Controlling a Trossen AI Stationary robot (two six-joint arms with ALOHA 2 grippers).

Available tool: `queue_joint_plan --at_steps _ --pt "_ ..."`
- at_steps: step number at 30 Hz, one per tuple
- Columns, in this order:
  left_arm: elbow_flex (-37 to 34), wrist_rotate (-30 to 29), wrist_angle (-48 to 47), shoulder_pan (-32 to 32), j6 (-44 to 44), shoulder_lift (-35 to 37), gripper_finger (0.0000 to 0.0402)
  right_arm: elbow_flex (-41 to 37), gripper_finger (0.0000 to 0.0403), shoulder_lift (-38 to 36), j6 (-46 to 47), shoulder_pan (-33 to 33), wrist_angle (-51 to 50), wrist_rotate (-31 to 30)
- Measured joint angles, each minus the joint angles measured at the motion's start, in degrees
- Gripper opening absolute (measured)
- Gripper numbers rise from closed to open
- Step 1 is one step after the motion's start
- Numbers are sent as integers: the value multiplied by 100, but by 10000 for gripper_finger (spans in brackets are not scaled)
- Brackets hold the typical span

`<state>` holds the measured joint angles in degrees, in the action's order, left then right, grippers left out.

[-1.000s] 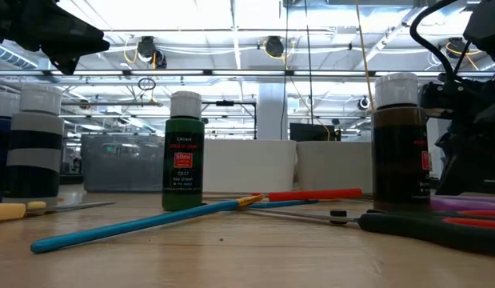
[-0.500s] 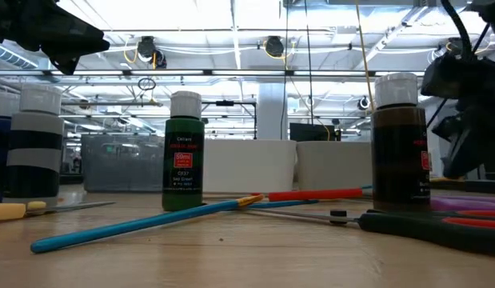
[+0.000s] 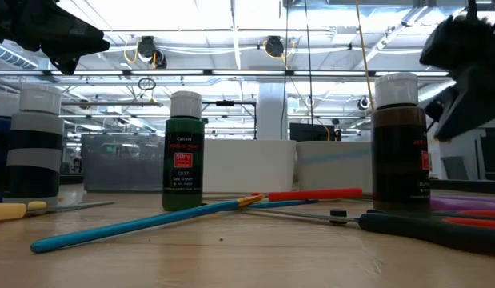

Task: Pick & Place Paint Supplies
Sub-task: Put the blue paint brush into the black bin

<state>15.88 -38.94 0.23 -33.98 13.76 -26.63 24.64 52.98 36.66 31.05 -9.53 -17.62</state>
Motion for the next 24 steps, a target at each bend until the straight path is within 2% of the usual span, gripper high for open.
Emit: queue_joint_plan --at_steps 15,24 --pt "-2 0 -2 0 0 0 113 4 0 -106 -1716 188 2014 -14" --pt "0 0 -2 -1 0 0 113 4 0 -103 -2414 -73 2552 -10"
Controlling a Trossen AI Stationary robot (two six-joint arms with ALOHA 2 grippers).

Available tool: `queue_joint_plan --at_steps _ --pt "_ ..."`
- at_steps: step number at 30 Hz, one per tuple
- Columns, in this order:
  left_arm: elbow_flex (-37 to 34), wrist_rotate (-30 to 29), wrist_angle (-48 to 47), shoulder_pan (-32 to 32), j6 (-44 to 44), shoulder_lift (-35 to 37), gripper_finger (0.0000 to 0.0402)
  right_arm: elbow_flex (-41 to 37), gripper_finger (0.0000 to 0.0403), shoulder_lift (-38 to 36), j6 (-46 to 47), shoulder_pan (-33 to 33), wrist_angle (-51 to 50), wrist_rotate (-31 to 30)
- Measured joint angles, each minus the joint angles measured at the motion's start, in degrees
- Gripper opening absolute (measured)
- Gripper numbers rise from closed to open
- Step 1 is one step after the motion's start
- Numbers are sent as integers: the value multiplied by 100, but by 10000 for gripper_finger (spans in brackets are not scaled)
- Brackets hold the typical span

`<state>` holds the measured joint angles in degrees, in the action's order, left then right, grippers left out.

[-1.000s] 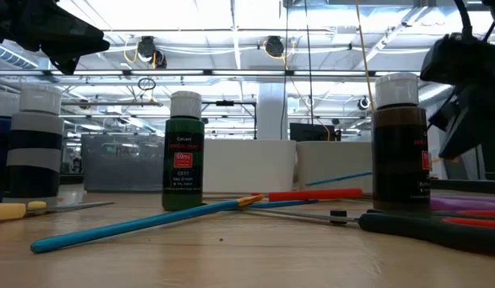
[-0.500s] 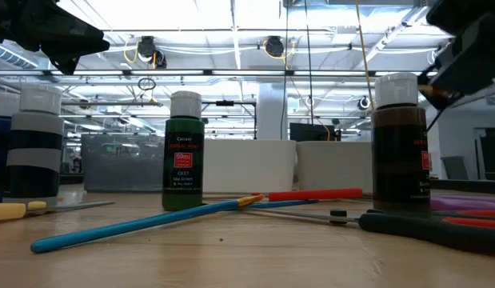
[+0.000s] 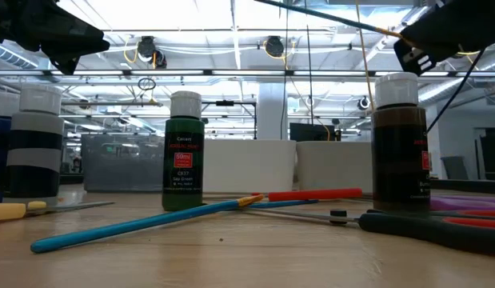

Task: Pick & Place Paint Supplies
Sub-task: Put the blue paint brush into the black bin

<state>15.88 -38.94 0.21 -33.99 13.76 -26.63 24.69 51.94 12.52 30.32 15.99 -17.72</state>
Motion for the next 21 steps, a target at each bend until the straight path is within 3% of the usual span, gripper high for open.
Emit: queue_joint_plan --at_steps 21 --pt "-1 0 2 1 0 0 113 0 0 17 -514 -226 121 -10"
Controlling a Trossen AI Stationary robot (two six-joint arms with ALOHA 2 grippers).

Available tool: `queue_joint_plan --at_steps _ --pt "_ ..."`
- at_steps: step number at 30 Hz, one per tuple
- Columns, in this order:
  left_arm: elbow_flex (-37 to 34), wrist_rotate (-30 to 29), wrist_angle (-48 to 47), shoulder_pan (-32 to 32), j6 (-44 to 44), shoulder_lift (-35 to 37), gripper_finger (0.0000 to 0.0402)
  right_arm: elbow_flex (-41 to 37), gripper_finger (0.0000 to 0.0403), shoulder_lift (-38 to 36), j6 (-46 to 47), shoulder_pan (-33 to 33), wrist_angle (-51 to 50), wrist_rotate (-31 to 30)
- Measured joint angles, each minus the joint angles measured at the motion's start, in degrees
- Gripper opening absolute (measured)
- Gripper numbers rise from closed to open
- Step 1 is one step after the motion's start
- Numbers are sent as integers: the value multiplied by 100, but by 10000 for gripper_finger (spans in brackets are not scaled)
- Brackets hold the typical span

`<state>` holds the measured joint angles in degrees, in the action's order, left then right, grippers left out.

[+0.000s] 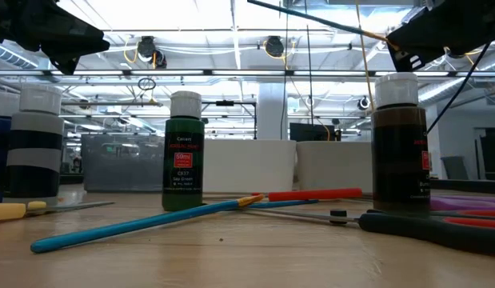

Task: Pick & Place Paint Supplies
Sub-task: Put the blue paint brush into the black bin

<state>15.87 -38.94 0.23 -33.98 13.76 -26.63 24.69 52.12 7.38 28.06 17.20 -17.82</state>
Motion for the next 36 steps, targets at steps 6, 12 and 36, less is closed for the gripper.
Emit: queue_joint_plan --at_steps 6,12,36 --pt "1 0 -1 0 0 1 113 0 0 -2 -1138 -290 988 399" --pt "1 0 0 0 0 2 113 2 0 -1 -1320 -732 1297 1356" --pt "-1 -5 1036 0 5 2 113 2 0 1120 -1487 -1534 2060 1555"
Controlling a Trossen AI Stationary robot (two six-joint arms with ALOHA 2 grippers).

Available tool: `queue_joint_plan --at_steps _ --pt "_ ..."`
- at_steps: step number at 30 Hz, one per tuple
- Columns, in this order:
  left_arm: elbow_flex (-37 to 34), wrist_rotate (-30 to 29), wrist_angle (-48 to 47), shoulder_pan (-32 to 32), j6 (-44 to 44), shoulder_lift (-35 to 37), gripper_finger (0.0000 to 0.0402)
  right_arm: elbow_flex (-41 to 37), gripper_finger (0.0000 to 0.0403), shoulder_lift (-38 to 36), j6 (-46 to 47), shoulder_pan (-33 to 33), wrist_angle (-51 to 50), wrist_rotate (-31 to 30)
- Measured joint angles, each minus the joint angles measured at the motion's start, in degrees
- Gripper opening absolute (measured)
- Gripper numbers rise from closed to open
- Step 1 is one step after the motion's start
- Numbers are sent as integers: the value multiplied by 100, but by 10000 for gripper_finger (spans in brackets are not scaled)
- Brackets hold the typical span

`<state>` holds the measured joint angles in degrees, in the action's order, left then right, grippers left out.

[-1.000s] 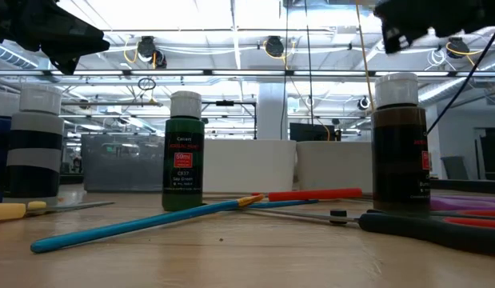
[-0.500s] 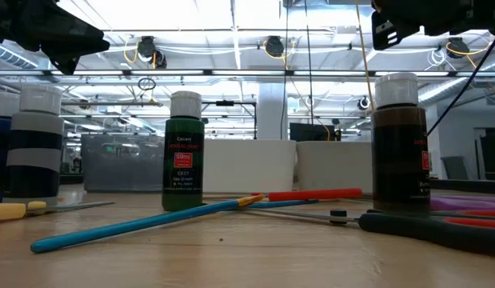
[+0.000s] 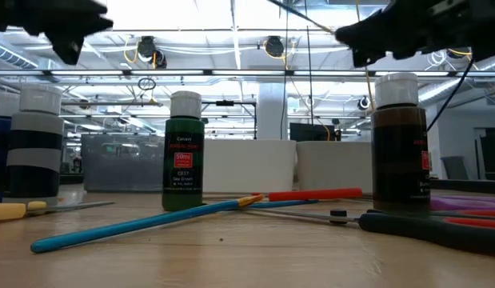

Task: Pick & Place Paint Supplies
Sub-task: Put the blue paint brush into the black bin

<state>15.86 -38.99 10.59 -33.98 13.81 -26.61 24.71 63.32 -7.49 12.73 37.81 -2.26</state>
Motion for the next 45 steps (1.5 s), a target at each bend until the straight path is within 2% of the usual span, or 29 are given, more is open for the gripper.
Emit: queue_joint_plan --at_steps 4,10,16,20,23,29,33,37,45 --pt "2 34 507 1 -2 0 113 0 0 268 332 -253 360 254" --pt "2 -776 533 189 -155 -1 113 0 0 485 456 -301 643 245" --pt "2 -950 859 601 27 -318 113 0 0 587 673 -286 695 243" --pt "2 -672 1802 1013 -47 -1023 120 0 0 604 650 -288 699 241" --pt "107 -298 2538 1304 -129 -1734 152 0 0 604 585 -290 699 238" --pt "831 671 2647 1616 -308 -3104 249 0 0 604 518 -292 664 236" --pt "1345 1441 2633 1670 -805 -3923 286 0 0 604 522 -292 652 236" --pt "1859 1992 2567 1668 -1176 -4497 300 0 0 604 525 -292 606 236" --pt "2691 1789 1440 1747 -1179 -4988 278 0 0 604 530 -290 607 236"
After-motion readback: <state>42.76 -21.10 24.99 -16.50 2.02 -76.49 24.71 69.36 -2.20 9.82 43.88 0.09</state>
